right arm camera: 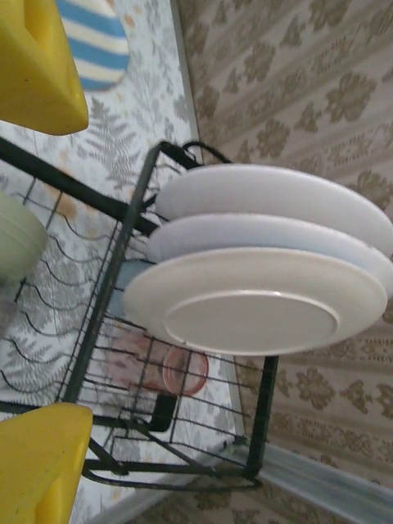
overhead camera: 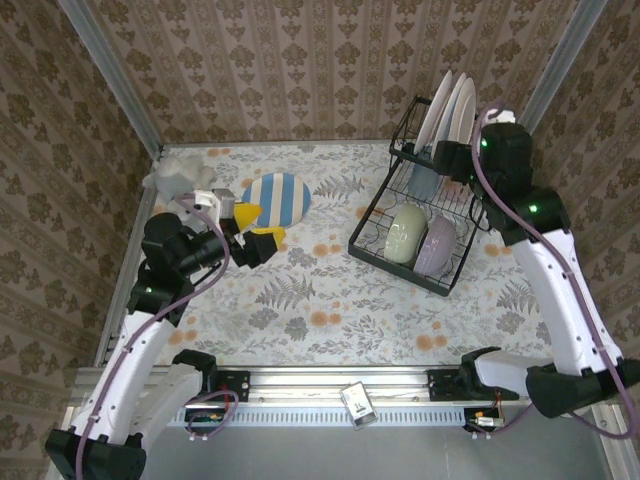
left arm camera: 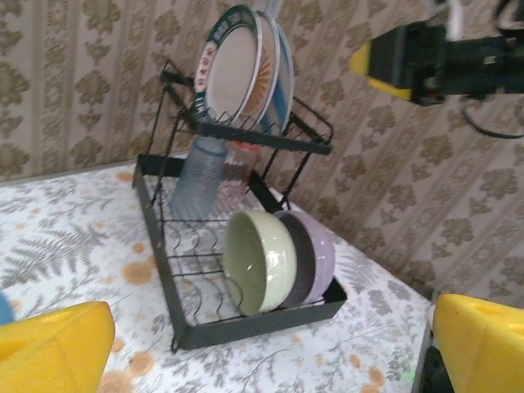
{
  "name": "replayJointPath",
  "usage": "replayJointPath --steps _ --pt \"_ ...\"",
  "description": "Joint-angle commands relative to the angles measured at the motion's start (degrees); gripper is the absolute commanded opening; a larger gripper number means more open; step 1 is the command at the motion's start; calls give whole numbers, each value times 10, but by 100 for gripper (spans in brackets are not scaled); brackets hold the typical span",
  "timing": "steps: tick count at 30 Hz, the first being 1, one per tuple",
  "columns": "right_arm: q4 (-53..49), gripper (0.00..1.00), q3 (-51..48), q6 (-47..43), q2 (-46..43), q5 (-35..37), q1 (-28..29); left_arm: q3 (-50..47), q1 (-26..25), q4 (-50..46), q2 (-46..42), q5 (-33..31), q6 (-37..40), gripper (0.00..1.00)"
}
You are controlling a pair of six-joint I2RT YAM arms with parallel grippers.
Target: Unload the mixed dishes from the dish rack
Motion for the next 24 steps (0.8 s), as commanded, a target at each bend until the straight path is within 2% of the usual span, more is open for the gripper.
replayJointPath --steps 1,7,10,24 --pt "-26 86 44 -49 40 57 3 -31 -3 89 -22 16 -30 100" --pt "-37 85 95 -80 103 73 3 -40 0 54 -59 -18 9 100" --pt "-46 82 110 -81 130 83 4 -40 0 46 -64 -20 15 100" --pt "-39 78 113 -82 164 129 4 -45 0 46 -59 -31 15 100"
